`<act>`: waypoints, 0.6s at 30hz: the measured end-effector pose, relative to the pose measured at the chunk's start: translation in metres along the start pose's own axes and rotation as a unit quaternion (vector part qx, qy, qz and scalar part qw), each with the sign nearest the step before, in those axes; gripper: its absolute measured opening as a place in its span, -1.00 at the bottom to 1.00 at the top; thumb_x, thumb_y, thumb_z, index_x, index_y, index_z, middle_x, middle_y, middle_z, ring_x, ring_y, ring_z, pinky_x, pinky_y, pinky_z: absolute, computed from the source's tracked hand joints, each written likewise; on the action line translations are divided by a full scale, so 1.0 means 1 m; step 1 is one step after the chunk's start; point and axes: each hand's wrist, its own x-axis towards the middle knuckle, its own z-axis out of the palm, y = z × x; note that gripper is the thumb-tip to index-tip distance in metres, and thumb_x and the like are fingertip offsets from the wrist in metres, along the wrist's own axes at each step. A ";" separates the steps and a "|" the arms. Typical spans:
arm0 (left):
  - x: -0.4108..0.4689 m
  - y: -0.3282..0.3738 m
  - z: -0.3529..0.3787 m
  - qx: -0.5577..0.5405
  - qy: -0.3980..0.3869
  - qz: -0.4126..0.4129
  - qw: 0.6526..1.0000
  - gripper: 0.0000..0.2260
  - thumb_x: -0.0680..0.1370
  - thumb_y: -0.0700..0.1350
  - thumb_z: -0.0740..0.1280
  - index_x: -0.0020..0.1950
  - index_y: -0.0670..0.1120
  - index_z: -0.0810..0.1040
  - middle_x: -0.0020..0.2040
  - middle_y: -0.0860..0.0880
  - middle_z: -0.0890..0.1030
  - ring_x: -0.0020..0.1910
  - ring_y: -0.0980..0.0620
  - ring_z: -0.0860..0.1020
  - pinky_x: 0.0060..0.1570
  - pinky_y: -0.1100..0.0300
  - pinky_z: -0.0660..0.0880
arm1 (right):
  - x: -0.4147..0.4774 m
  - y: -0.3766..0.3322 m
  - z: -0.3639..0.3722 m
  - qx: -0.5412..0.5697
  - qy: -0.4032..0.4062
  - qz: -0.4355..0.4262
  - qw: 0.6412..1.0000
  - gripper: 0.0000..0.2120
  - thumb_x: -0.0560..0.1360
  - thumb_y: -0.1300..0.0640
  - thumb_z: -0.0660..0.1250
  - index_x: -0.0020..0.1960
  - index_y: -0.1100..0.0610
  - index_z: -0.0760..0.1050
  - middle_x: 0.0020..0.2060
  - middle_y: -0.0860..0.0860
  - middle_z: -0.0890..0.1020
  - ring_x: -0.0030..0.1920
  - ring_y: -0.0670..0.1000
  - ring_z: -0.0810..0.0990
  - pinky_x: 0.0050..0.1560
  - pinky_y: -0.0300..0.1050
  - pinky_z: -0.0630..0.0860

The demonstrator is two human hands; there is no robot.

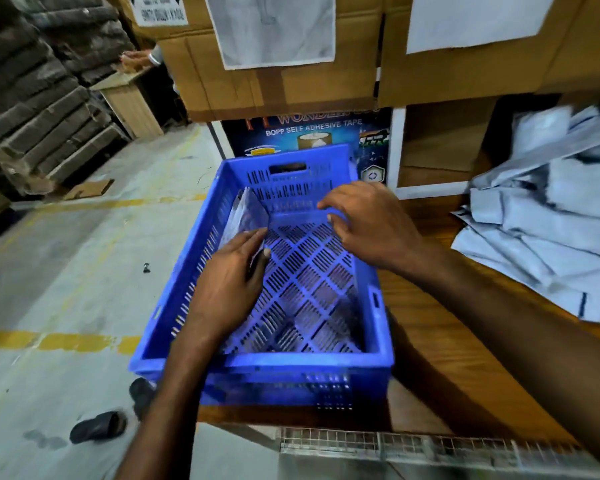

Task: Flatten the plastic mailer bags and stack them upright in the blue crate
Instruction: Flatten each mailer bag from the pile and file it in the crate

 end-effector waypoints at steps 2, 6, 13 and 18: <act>-0.005 0.046 0.007 -0.045 0.048 0.014 0.998 -0.69 0.72 -0.04 0.25 0.41 -0.12 0.57 0.32 -0.06 0.63 0.25 -0.04 0.57 0.20 0.15 0.42 | -0.036 0.019 -0.007 0.004 0.060 0.016 0.998 -0.79 0.49 0.15 0.29 0.06 0.07 0.64 -0.01 0.00 0.69 0.01 0.13 0.61 0.00 0.05 0.49; -0.009 0.131 0.033 -0.075 0.088 0.076 0.990 -0.80 0.71 -0.10 0.26 0.23 -0.10 0.64 0.15 -0.04 0.67 0.17 -0.04 0.61 0.20 0.06 0.49 | -0.107 0.058 -0.021 0.033 0.075 0.062 0.995 -0.83 0.50 0.18 0.38 0.07 0.05 0.64 -0.01 -0.02 0.67 0.03 0.08 0.59 -0.04 0.05 0.50; -0.013 0.237 0.100 -0.042 0.076 0.098 0.991 -0.78 0.70 -0.09 0.24 0.22 -0.12 0.64 0.14 -0.04 0.67 0.24 -0.08 0.57 0.24 0.02 0.50 | -0.211 0.147 -0.048 0.059 0.018 0.120 0.991 -0.83 0.50 0.21 0.42 0.06 0.05 0.65 -0.02 -0.03 0.69 0.02 0.05 0.60 -0.01 -0.01 0.51; -0.023 0.280 0.180 -0.072 0.012 0.056 0.996 -0.76 0.69 -0.06 0.21 0.19 -0.08 0.65 0.14 -0.02 0.67 0.14 -0.05 0.59 0.10 0.05 0.51 | -0.266 0.215 -0.061 0.030 -0.008 0.160 0.987 -0.83 0.48 0.21 0.42 0.05 0.05 0.66 -0.01 -0.04 0.69 0.05 0.03 0.59 0.05 -0.06 0.46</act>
